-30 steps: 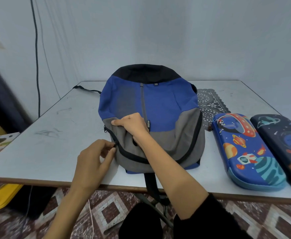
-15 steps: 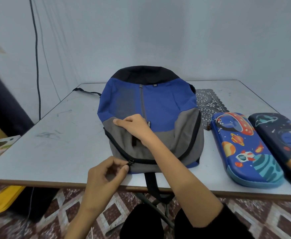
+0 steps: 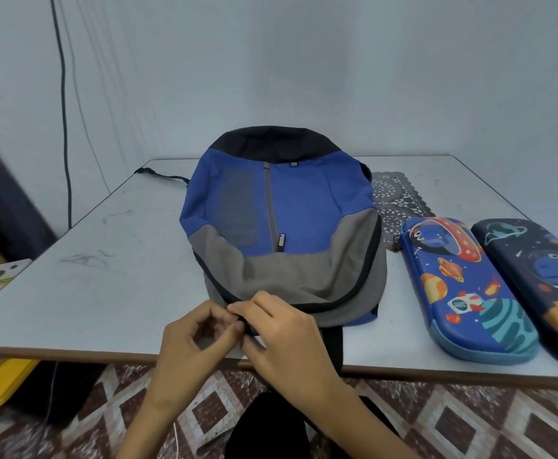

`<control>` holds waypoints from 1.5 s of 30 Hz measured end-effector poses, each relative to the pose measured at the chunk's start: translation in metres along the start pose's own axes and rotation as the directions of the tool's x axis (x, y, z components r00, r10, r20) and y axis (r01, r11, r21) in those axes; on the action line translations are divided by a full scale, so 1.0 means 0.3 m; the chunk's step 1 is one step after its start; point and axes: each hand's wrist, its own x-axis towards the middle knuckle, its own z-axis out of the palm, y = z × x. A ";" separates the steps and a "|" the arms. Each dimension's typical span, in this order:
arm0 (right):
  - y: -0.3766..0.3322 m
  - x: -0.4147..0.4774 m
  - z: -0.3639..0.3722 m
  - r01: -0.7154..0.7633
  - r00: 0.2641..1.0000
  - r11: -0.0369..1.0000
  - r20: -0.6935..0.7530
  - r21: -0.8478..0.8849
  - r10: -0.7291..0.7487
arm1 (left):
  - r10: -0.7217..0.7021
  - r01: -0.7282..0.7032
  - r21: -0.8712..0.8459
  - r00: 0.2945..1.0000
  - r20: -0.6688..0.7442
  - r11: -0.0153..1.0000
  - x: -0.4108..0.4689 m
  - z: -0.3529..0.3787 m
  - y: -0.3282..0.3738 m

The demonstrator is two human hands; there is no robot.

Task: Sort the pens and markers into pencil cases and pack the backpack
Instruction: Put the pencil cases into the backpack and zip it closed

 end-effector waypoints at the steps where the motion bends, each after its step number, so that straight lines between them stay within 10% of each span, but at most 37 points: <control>1: -0.001 0.002 0.007 -0.006 1.000 1.000 -0.014 0.012 0.006 | 0.004 -0.004 0.009 1.000 0.004 1.000 -0.005 -0.001 0.000; 22: 0.029 -0.008 -0.047 -0.180 0.978 0.956 -0.059 0.230 0.198 | -0.192 0.201 0.040 0.967 -0.168 0.979 0.103 -0.004 0.005; 31: 0.240 -0.072 -0.339 -0.502 0.849 0.849 -0.091 0.166 0.520 | -0.183 0.193 0.043 0.968 -0.174 0.980 0.104 -0.016 0.000; 38: 0.245 -0.062 -0.354 -0.501 0.864 0.865 -0.040 0.024 0.501 | 0.175 0.040 0.470 0.898 -0.404 0.882 0.079 0.024 0.065; 41: 0.240 -0.044 -0.378 -0.478 0.877 0.878 0.034 -0.027 0.478 | 0.506 -0.300 0.621 0.842 -0.183 0.724 0.107 0.075 0.124; 45: 0.242 -0.027 -0.403 -0.431 0.892 0.896 0.099 -0.105 0.440 | 0.482 -0.525 0.656 0.834 0.269 0.542 0.172 0.176 0.151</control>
